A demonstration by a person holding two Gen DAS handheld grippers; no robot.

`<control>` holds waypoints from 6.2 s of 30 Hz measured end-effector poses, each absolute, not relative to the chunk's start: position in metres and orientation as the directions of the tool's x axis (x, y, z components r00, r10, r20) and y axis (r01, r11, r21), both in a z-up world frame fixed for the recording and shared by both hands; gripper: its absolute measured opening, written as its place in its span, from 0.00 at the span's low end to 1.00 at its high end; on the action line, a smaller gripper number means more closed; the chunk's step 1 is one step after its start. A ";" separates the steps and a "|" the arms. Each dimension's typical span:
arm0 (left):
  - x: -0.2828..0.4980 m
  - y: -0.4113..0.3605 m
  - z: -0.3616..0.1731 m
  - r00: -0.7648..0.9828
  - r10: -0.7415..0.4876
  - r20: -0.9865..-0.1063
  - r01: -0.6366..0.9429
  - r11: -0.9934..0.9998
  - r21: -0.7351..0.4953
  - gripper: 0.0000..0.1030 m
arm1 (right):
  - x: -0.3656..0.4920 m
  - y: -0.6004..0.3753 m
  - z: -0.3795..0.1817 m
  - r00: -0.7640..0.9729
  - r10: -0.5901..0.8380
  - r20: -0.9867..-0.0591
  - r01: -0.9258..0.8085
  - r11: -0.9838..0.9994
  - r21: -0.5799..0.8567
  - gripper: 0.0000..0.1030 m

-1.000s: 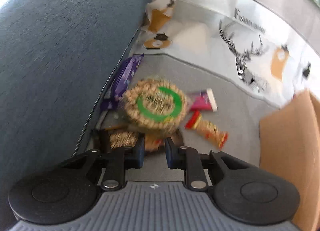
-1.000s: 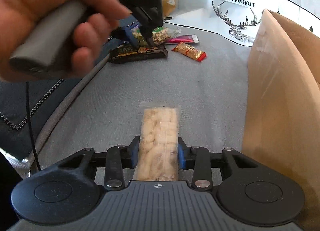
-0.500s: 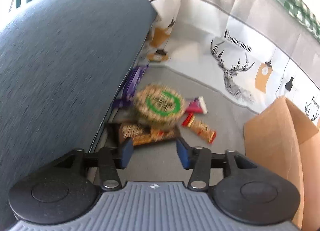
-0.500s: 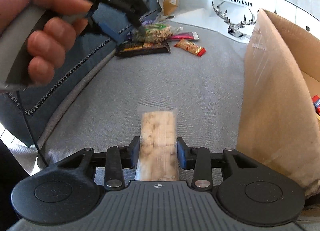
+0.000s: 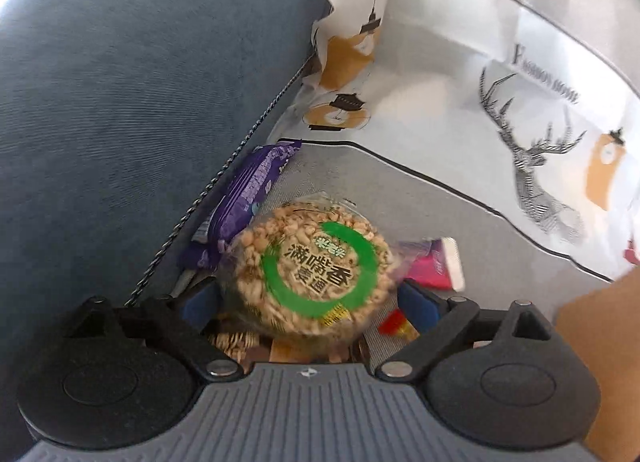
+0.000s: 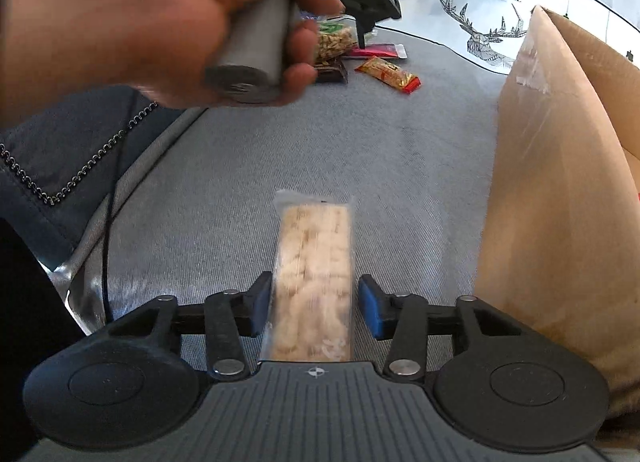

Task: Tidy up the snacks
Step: 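Grasp the round peanut tub with the left gripper, then lift the peanut tub with the left gripper while the right carries the cracker pack over the box, then hold the peanut tub and cracker pack above the open box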

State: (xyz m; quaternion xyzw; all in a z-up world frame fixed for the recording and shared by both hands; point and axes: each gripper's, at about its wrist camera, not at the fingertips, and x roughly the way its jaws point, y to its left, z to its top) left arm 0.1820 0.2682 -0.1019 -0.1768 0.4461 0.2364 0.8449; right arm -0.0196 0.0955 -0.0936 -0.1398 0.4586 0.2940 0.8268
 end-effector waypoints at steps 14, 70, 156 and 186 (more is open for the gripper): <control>0.158 0.263 -0.084 0.541 0.214 -0.814 -0.487 0.868 -0.096 0.81 | -0.015 0.095 -0.096 0.423 0.375 -0.825 -0.601 0.797 0.054 0.37; 0.075 0.262 -0.049 0.562 0.071 -0.824 -0.449 0.863 -0.232 0.81 | -0.025 0.088 -0.078 0.524 0.410 -0.747 -0.570 0.820 0.051 0.37; 0.107 0.037 0.023 0.905 -0.192 -0.379 0.111 0.968 -0.224 0.81 | 0.067 -0.129 0.043 0.884 0.072 -0.463 -0.015 0.992 0.125 0.37; 0.111 0.036 0.020 0.900 -0.236 -0.366 0.157 0.960 -0.232 0.81 | 0.065 -0.131 0.042 0.888 0.050 -0.458 0.009 0.992 0.125 0.37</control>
